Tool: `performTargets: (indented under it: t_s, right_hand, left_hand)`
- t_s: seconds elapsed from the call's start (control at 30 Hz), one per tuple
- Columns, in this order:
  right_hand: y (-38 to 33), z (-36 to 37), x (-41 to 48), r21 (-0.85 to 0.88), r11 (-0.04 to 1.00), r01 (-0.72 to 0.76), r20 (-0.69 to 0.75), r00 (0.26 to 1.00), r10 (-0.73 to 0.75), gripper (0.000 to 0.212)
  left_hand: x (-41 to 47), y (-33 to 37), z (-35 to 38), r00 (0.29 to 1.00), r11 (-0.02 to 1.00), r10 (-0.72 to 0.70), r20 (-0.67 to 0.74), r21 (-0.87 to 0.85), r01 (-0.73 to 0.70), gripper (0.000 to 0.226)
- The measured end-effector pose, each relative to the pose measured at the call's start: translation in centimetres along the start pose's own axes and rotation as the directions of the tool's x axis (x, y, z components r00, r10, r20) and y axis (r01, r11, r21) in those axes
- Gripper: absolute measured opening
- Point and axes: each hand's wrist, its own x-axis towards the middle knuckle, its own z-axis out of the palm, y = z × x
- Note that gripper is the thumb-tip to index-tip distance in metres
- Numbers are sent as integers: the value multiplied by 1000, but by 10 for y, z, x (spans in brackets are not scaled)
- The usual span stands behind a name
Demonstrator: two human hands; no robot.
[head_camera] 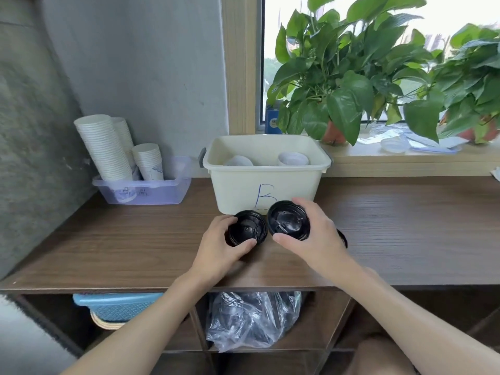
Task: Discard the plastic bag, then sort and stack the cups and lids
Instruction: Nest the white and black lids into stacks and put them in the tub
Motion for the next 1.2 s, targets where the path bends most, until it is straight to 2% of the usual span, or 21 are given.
performTargets:
  t_s: [0.13, 0.23, 0.33, 0.5, 0.6, 0.73, 0.83, 0.93, 1.03, 1.1, 1.2]
  right_hand:
    - [-17, 30, 2, 80, 996, 26, 72, 997, -32, 73]
    - [-17, 52, 2, 112, 994, 21, 98, 995, -32, 74]
    - [-16, 71, 0, 175, 985, 1, 97, 995, -18, 76]
    - [-16, 87, 1, 240, 971, -4, 119, 993, -25, 75]
    - [-12, 89, 5, 255, 967, -27, 190, 982, -23, 85]
    - [-9, 94, 6, 284, 958, -43, 233, 972, -26, 79]
    - [-8, 96, 7, 241, 968, -69, 245, 970, 9, 59]
    - [-4, 97, 9, 217, 971, -97, 253, 967, 40, 55]
    - [-4, 98, 9, 235, 972, -30, 184, 983, -14, 48]
    - [-2, 99, 10, 225, 973, 50, 97, 992, -74, 42]
    - [-2, 99, 11, 212, 976, 50, 48, 997, -61, 36]
  left_hand:
    - [-8, 0, -13, 999, 988, -41, -22, -147, 37, 22]
    - [-13, 2, -20, 996, 949, -84, 8, -304, 83, 29]
    - [-15, -1, -19, 999, 949, -34, -33, -315, 21, 21]
    - [-12, -8, -17, 986, 906, -115, -124, -420, 53, 39]
    - [-7, -14, -20, 982, 852, -176, -72, -510, 115, 53]
    - [-5, -14, -19, 983, 879, -163, -89, -465, 104, 36]
    - [-8, -10, -16, 987, 906, -89, -134, -422, 24, 36]
    - [-11, -9, -15, 984, 945, 3, -178, -320, -61, 32]
    - [-12, -11, -14, 987, 958, 54, -151, -270, -94, 26]
    - [-12, -10, -13, 995, 963, 56, -84, -260, -76, 33]
    - [-11, -8, -10, 997, 969, 58, -46, -238, -67, 34]
